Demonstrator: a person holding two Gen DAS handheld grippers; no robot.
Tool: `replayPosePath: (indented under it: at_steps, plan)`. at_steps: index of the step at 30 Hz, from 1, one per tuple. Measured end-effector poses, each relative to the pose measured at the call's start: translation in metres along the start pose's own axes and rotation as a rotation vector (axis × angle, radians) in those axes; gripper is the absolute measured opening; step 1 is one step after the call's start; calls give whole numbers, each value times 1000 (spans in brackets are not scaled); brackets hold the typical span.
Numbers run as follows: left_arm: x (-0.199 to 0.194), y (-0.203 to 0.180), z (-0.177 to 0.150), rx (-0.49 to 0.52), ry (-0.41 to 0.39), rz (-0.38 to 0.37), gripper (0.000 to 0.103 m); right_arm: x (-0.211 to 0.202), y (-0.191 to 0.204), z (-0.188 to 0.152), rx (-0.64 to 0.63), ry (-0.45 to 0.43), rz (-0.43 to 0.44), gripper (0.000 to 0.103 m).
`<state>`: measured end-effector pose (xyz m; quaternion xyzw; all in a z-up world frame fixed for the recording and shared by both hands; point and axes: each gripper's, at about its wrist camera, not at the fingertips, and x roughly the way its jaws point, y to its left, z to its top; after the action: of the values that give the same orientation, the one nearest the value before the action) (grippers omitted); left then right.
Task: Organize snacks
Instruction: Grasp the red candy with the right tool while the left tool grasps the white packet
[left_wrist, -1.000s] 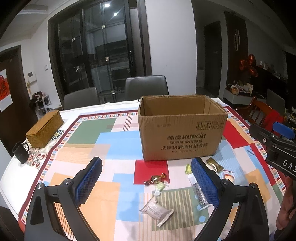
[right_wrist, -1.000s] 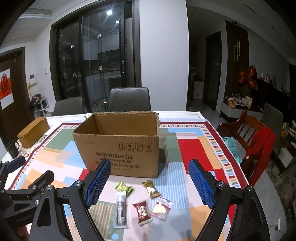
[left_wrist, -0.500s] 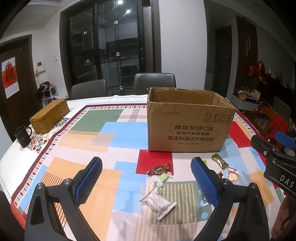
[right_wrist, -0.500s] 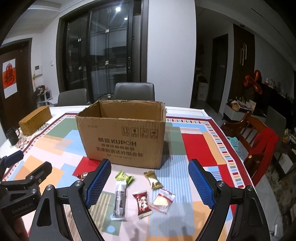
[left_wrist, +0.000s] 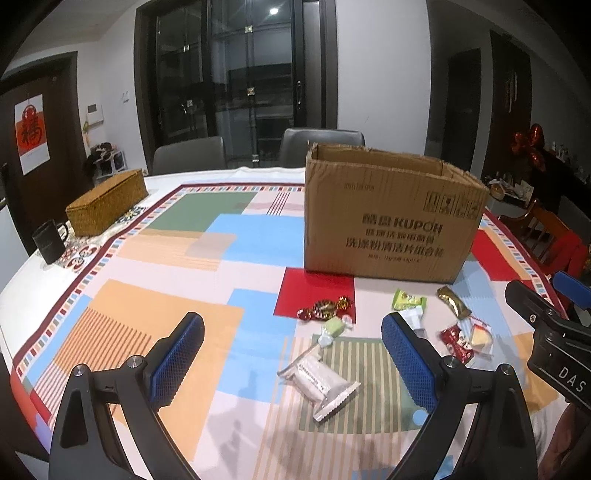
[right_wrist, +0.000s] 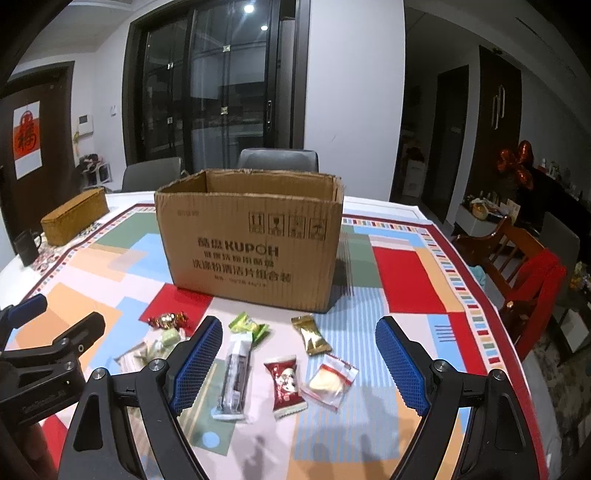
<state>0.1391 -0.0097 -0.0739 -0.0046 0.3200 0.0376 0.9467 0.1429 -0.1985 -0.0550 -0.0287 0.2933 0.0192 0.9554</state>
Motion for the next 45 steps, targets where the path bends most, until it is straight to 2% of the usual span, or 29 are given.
replayPosePath:
  at_steps: [3,10,19,28,35,44,45]
  plan:
    - [6,-2,-6,0,19,4,98,5,-1,-5,-5,12,8,85]
    - [15,-4,-15,-27,36,22,98,20,-2,-16,-15,50,23,75]
    - [35,-5,-30,-67,100,59,98,43,0,-30,-32,110,58,64]
    - [51,-3,-41,-102,148,97,97,62,5,-39,-69,166,88,61]
    - [66,-6,-45,-115,203,67,92,76,7,-42,-75,221,99,61]
    - [82,-4,-53,-126,268,29,66,92,11,-49,-79,279,118,48]
    - [83,-4,-53,-124,272,23,62,93,11,-49,-76,284,119,43]
